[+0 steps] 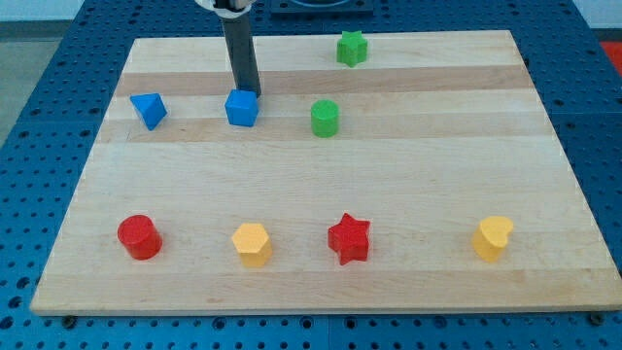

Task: Move your arm to the right of the green circle

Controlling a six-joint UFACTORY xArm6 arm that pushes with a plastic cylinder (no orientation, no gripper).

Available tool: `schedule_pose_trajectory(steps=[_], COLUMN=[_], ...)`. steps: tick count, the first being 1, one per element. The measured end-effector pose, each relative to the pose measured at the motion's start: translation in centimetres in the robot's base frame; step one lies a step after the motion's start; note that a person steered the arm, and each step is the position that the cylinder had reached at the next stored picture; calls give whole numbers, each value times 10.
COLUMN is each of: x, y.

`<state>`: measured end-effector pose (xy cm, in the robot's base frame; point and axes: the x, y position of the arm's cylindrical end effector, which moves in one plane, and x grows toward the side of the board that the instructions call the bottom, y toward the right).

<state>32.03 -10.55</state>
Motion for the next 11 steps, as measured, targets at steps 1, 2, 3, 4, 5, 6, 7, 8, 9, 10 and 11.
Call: schedule_pose_trajectory(steps=[1,2,3,4,5,6,7,8,9,10,11], x=[-2,-19,-38,-48,-51,-55,-56,-55,-43,-23,8], y=[-1,3,33,52,55,85,126,159,170,170,170])
